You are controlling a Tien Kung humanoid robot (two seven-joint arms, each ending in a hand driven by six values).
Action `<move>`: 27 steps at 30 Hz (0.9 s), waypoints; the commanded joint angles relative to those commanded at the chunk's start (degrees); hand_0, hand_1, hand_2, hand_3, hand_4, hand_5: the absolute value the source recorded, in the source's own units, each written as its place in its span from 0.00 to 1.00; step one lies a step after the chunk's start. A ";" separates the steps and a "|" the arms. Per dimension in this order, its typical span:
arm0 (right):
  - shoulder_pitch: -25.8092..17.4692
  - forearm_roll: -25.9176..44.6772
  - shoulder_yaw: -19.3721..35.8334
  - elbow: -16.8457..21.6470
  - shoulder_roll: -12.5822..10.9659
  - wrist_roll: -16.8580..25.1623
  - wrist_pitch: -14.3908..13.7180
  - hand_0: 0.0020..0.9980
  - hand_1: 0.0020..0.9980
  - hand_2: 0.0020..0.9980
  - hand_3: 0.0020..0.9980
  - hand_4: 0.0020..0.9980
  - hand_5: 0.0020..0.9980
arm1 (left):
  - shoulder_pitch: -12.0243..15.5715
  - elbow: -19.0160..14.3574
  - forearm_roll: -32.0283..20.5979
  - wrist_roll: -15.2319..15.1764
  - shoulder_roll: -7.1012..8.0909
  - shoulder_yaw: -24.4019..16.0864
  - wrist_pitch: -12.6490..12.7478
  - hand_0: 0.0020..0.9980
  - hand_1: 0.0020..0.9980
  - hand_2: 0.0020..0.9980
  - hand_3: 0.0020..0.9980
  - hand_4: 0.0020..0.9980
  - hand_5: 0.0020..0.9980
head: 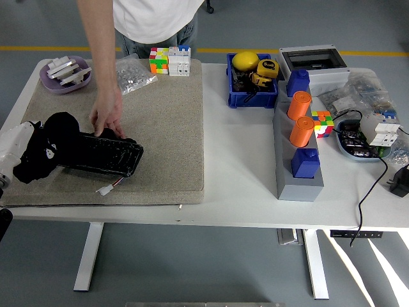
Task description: Pick the rag up,wipe the panel,place it on the desk
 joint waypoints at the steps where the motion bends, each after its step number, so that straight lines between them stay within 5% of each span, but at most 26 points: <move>1: 0.01 0.00 -0.04 0.00 0.00 0.00 0.02 0.76 0.62 0.68 0.60 0.96 0.47 | -0.01 0.05 0.14 0.07 0.05 -0.21 0.00 0.25 0.23 0.53 0.43 0.20 0.00; 9: 0.05 -0.03 0.08 0.00 0.11 0.07 0.06 0.76 0.62 0.68 0.60 0.96 0.47 | 0.08 -0.80 0.46 0.33 0.36 -0.44 0.11 0.25 0.23 0.53 0.43 0.20 0.00; 27: 0.11 -0.49 0.81 0.01 0.13 0.19 0.06 0.76 0.62 0.68 0.60 0.97 0.47 | 1.76 -12.22 -0.01 1.79 -0.28 8.95 -0.25 0.25 0.23 0.53 0.43 0.20 0.00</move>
